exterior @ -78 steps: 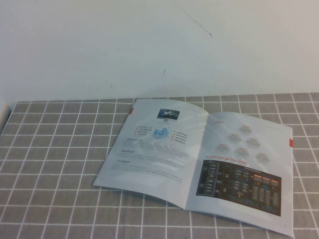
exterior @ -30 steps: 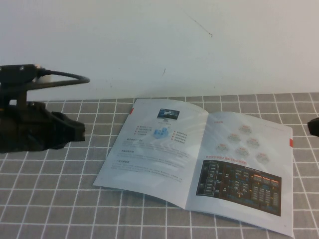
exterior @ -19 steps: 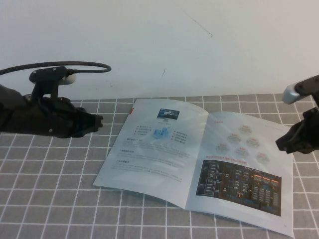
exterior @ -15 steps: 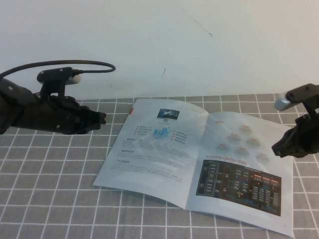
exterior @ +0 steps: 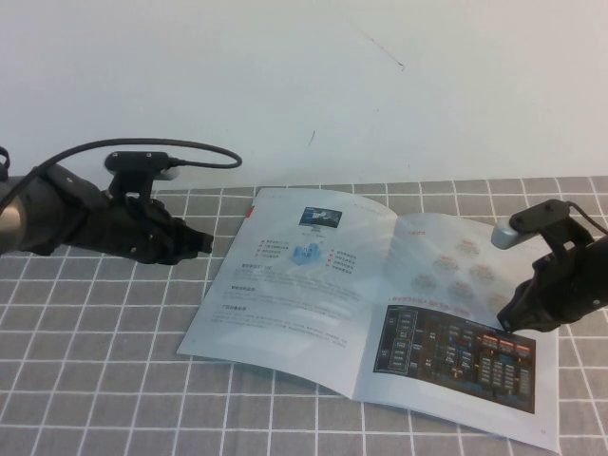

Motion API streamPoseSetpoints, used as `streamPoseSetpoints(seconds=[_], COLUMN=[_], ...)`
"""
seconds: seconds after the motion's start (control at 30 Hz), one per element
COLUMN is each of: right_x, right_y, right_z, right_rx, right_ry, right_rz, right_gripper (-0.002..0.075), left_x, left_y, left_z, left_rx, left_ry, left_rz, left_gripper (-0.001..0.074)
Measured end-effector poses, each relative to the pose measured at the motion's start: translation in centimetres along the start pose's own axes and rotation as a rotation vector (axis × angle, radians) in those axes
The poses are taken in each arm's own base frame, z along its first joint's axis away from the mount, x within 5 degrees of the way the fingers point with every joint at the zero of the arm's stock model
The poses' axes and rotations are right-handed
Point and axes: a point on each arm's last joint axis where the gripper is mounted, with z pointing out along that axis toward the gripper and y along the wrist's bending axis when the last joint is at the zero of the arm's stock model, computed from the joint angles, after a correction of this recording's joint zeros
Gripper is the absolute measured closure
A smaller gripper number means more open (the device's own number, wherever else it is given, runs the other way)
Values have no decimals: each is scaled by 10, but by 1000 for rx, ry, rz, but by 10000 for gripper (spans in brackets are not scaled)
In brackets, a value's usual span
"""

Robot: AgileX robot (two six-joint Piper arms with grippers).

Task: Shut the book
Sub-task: 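Close the open booklet and leave it lying on the table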

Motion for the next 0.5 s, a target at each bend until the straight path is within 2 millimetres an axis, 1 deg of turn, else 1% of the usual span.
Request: streamPoseSetpoints(seconds=[0.13,0.3,0.4,0.5], right_x=[3,2,3,2], right_y=[-2,-3,-3,-3], right_z=[7,9,11,12], right_rx=[-5,-9,-17,-20], right_ry=[18,20,27,27], right_rz=[5,0,1,2], right_gripper=[729,729,729,729], left_x=[2,5,10,13], left_y=[2,6,8,6], left_z=[7,16,24,28], left_rx=[-24,-44,-42,-34], left_ry=[-7,-19,-6,10], left_rz=[4,-34,-47,-36], left_gripper=[738,738,738,738])
